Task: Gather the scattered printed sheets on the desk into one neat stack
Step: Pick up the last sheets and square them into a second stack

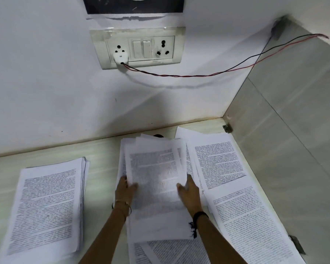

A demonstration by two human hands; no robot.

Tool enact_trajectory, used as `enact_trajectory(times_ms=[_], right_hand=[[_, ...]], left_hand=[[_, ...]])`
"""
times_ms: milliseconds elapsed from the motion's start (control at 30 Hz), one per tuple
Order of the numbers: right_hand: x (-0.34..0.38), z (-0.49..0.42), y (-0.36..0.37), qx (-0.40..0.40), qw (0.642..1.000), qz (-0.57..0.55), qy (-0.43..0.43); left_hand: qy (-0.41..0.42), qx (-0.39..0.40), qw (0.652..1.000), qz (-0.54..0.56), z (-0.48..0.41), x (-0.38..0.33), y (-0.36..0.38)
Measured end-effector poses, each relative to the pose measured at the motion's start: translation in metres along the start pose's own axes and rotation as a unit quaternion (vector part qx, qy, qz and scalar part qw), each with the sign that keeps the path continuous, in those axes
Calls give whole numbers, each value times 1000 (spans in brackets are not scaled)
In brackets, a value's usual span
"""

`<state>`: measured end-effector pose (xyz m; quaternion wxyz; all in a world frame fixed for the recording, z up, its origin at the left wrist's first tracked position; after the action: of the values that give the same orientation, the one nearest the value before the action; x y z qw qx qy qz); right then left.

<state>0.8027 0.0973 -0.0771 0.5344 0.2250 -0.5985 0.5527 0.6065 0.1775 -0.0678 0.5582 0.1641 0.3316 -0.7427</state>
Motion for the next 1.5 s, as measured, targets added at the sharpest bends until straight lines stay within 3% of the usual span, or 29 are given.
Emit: enact_trajectory(times_ms=[133, 300, 433, 567, 700, 867, 967, 1167, 1233, 1333, 1400, 1500], right_hand=[[-3, -23, 10, -36, 989, 142, -15], [0, -31, 32, 9, 993, 107, -51], [0, -46, 44, 71, 980, 124, -139], [6, -57, 52, 36, 990, 92, -99], [15, -56, 64, 129, 987, 16, -99], [23, -35, 62, 86, 993, -36, -68], [16, -16, 57, 135, 984, 31, -112], [1, 18, 45, 288, 892, 274, -217], [-1, 31, 42, 293, 908, 237, -182], [-1, 37, 31, 191, 960, 156, -129], [0, 36, 18, 174, 955, 198, -138], [-3, 40, 10, 240, 929, 249, -130]], left_hand=[[1, -12, 998, -67, -23, -27, -8], [-43, -90, 979, -178, -41, -23, -25], [-73, -40, 990, -112, -51, -23, -32], [-65, -1, 994, -82, -61, -22, -44], [-73, 99, 992, 25, -52, -9, -44], [-9, -17, 1000, -1, -36, -20, -62], [62, -59, 996, 17, -16, -34, -82], [71, -126, 986, 87, 19, -31, -113], [56, -123, 980, 144, 31, -18, -120], [44, -118, 967, 221, 51, -2, -124], [28, -113, 959, 260, 57, 17, -124], [-23, -111, 945, 308, 57, 44, -125]])
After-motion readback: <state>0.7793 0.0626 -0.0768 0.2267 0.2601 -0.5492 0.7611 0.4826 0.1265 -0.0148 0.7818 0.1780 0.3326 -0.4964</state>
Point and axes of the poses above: each hand's wrist, its own z-axis away from the middle knuckle, its own y-axis out of the palm, x = y × z, the point moved 1 cm from there along -z, towards the middle knuckle, and after that the axes turned 15 degrees about -y, right-handed, at the moved point
